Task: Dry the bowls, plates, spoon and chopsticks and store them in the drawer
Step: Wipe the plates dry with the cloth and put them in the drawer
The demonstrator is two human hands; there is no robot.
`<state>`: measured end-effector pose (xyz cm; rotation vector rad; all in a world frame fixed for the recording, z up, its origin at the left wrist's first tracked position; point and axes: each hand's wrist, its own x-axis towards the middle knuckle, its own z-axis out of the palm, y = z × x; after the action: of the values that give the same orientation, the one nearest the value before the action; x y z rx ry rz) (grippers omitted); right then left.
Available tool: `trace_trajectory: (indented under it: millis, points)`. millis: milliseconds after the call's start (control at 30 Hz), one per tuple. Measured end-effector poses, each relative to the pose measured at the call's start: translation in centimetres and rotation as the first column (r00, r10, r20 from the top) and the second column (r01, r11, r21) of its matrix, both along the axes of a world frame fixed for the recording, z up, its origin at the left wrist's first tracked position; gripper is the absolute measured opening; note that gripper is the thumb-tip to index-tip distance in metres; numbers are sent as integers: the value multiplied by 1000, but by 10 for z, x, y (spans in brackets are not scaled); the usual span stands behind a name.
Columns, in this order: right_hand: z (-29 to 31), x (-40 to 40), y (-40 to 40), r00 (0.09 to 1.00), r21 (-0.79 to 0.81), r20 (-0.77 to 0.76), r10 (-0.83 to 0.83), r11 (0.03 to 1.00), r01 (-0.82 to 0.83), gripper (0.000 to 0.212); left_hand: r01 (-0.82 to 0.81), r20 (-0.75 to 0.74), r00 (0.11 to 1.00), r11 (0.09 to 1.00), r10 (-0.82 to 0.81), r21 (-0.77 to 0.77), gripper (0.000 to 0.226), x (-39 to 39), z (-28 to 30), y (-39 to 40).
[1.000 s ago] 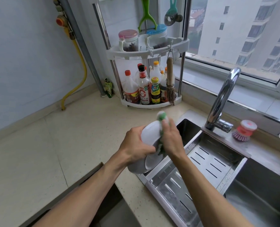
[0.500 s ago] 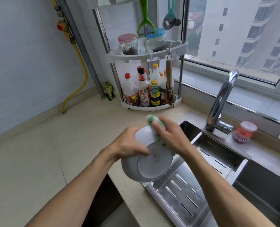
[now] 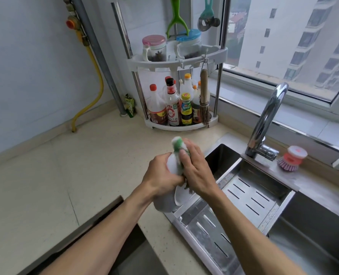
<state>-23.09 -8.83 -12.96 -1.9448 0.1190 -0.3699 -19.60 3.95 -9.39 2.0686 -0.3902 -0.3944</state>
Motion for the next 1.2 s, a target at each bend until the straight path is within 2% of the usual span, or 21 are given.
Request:
trace_trajectory:
  millis: [100,133,200,267,333,400,467,500,567,667,767,833,967,1000,1033,1100,1133,1200]
  points:
    - [-3,5,-23,975,283,-218,-52,952,115,39,13,53,999,1000,-14,14,54,-6,2,5]
    - [-3,4,-24,972,292,-227,-61,948,127,36,11,61,998,1000,-12,11,59,-7,3,5]
    - [1,2,-13,991,185,-132,-20,982,45,34,-20,38,999,1000,19,11,60,-2,2,3]
    - [1,0,-1,999,66,-28,35,997,-33,41,-14,19,1000,999,13,41,50,1,2,2]
    - [0,0,-3,1000,64,-12,12,998,-11,40,17,24,1000,999,-19,43,43,1,2,4]
    - [-5,2,-14,991,216,-131,-41,974,69,42,36,39,999,999,-36,9,44,-6,6,7]
    - [-10,2,-27,958,394,-279,-66,902,176,52,54,68,996,997,-50,-54,49,-13,12,9]
    - [-10,2,-31,945,482,-322,-60,849,218,54,56,76,996,995,-50,-85,49,-15,14,11]
    - [-9,1,-36,941,555,-330,-79,790,261,49,56,32,998,990,-52,-132,50,-14,18,14]
    - [2,-2,-41,971,488,-226,-83,853,187,35,134,-144,978,983,-151,-122,62,0,31,17]
    - [20,1,-39,995,163,-88,40,986,-26,25,226,-185,960,972,-211,62,44,16,43,7]
    - [25,3,-33,995,-23,-49,92,995,-93,22,220,-178,963,971,-201,92,47,18,38,3]
    - [23,-1,-20,990,-355,88,108,932,-71,42,124,-129,984,992,-121,12,48,12,24,1]
    - [17,-3,-19,989,-333,110,100,941,-58,43,114,-111,987,993,-113,-1,47,10,22,-1]
    - [14,-3,-23,994,-226,89,63,973,-41,42,107,-90,990,994,-107,-7,48,10,21,-2]
    - [10,0,-34,996,110,-83,-14,994,24,41,75,-52,996,997,-75,-2,51,7,20,-3]
    - [8,2,-39,988,198,-156,-23,979,54,41,55,-40,998,998,-54,7,52,6,19,-3]
    - [13,1,-34,987,155,-158,-12,987,37,40,42,-30,999,999,-42,22,52,7,18,-4]
